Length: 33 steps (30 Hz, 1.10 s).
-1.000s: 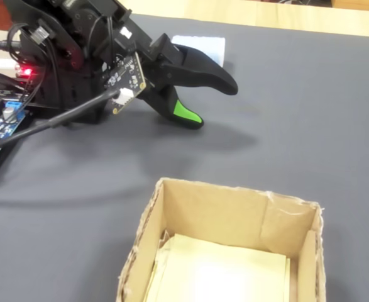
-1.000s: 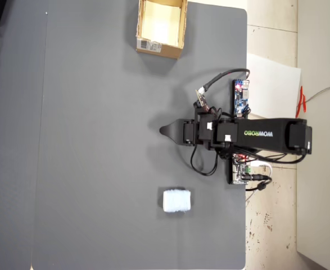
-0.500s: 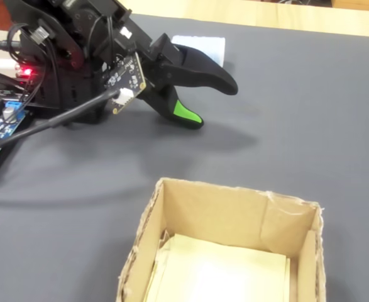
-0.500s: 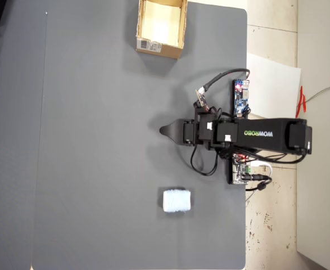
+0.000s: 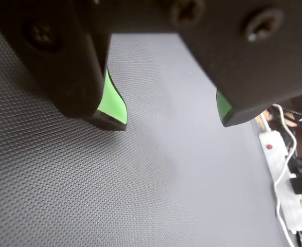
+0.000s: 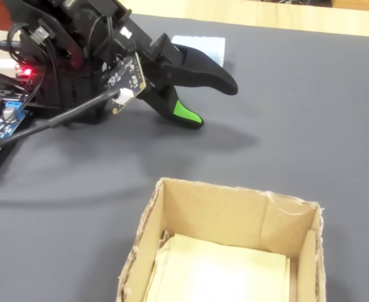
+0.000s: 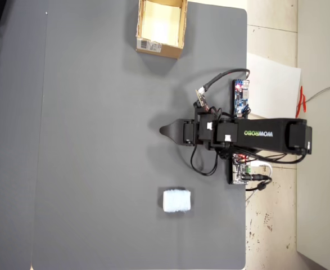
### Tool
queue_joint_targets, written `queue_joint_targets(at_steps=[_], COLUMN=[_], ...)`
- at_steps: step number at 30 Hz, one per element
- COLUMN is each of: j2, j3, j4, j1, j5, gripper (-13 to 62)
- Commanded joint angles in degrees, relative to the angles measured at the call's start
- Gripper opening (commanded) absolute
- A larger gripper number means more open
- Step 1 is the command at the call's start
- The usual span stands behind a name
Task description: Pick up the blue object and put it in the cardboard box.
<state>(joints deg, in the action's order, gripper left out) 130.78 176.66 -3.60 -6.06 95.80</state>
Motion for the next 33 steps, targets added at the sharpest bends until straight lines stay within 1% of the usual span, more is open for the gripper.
queue_joint_targets(at_steps=[1, 13, 26, 33], j2=[4.7, 4.7, 4.7, 4.4], j3=[2.0, 1.1, -8.8, -18.0], j4=[5.6, 7.0, 24.3, 34.8], j1=[-0.1, -0.1, 0.4, 3.9], j5=[2.0, 3.2, 10.9, 19.1], gripper=[33.7, 33.7, 33.7, 33.7])
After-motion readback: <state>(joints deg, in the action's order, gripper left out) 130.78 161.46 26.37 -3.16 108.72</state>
